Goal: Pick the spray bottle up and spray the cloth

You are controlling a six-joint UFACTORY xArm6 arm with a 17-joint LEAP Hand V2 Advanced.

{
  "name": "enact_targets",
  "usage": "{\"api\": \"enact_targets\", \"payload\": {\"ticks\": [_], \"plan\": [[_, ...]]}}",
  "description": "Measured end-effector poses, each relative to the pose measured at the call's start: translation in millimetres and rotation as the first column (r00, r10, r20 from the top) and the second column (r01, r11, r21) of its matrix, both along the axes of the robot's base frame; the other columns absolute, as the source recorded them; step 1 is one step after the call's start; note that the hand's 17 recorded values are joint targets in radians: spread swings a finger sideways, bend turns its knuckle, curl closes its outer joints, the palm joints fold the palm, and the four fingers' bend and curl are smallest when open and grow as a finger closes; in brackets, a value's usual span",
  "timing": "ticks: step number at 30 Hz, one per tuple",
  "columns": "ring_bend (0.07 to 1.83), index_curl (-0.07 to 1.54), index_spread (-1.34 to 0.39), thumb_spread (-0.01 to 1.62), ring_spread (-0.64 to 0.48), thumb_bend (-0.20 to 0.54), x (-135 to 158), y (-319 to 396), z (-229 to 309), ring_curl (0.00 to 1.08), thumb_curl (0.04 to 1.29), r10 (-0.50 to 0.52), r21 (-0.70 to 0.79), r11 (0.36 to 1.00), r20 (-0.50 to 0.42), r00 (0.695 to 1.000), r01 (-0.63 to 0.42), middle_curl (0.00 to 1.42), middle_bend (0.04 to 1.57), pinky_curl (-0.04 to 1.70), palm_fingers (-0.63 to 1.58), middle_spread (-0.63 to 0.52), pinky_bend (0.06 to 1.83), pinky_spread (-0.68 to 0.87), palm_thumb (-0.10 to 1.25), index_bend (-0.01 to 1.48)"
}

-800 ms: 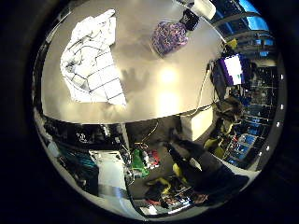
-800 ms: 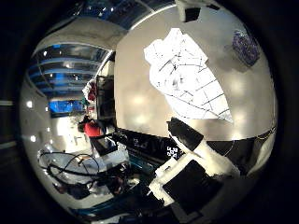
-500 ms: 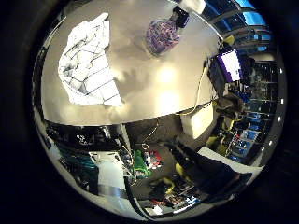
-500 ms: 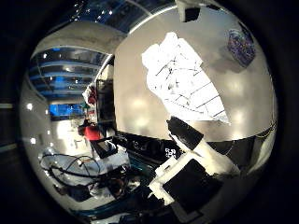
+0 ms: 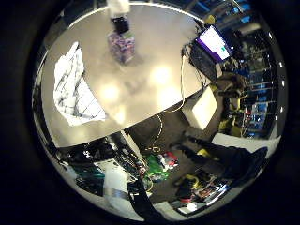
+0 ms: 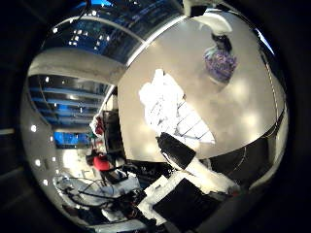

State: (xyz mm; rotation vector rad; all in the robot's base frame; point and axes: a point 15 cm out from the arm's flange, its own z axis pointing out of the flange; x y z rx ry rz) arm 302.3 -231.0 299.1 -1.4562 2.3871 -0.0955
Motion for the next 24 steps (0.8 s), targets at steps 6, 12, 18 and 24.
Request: {"api": "enact_targets", "payload": {"ticks": [6,12,18,24], "plan": [[0.25,0.29,-0.26,1.05,0.16,-0.03,-3.9,-50.9,-5.6,0.24,0.29,-0.111,0.104,0.989,0.098,0.989,0.101,0.32,0.19,0.34,0.16,0.07,0.31,0.42,0.49,0.14],[0.27,0.25,-0.2,1.01,0.18,-0.032,1.7,-78.2,-35.6,0.26,0.28,-0.199,0.248,0.957,0.18,0.963,0.151,0.32,0.19,0.36,0.05,0.13,0.39,0.41,0.43,0.13],[0.3,0.24,-0.18,1.0,0.19,-0.03,5.0,-98.1,-70.2,0.27,0.28,-0.282,0.367,0.912,0.239,0.929,0.182,0.32,0.2,0.35,0.0,0.17,0.43,0.4,0.4,0.14],[0.32,0.23,-0.17,0.99,0.19,-0.028,18.4,-100.2,-100.0,0.27,0.28,-0.336,0.484,0.86,0.3,0.893,0.161,0.33,0.2,0.35,0.0,0.18,0.45,0.4,0.39,0.14]]}}
